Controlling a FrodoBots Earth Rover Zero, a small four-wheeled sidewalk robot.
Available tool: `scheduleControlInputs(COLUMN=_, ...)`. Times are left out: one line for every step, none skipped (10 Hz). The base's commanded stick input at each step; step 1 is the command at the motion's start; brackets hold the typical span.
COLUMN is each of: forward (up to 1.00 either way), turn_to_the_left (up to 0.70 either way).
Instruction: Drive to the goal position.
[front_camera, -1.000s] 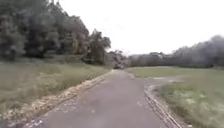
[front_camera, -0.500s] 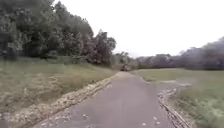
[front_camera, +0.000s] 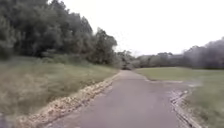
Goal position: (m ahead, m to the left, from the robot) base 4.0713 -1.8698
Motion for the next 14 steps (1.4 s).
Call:
scheduleControlInputs(forward=0.85, turn_to_the_left=0.00)
scheduleControlInputs(forward=0.85, turn_to_the_left=0.00)
scheduleControlInputs(forward=0.85, turn_to_the_left=-0.12)
scheduleControlInputs(forward=0.85, turn_to_the_left=-0.27)
scheduleControlInputs(forward=0.85, turn_to_the_left=-0.27)
scheduleControlInputs(forward=0.85, turn_to_the_left=-0.27)
scheduleControlInputs(forward=0.85, turn_to_the_left=-0.27)
scheduleControlInputs(forward=0.85, turn_to_the_left=-0.27)
scheduleControlInputs(forward=0.85, turn_to_the_left=-0.27)
scheduleControlInputs(forward=0.85, turn_to_the_left=-0.27)
scheduleControlInputs(forward=0.85, turn_to_the_left=-0.27)
scheduleControlInputs(forward=0.85, turn_to_the_left=-0.27)
scheduleControlInputs(forward=0.82, turn_to_the_left=-0.26)
scheduleControlInputs(forward=0.25, turn_to_the_left=-0.08)
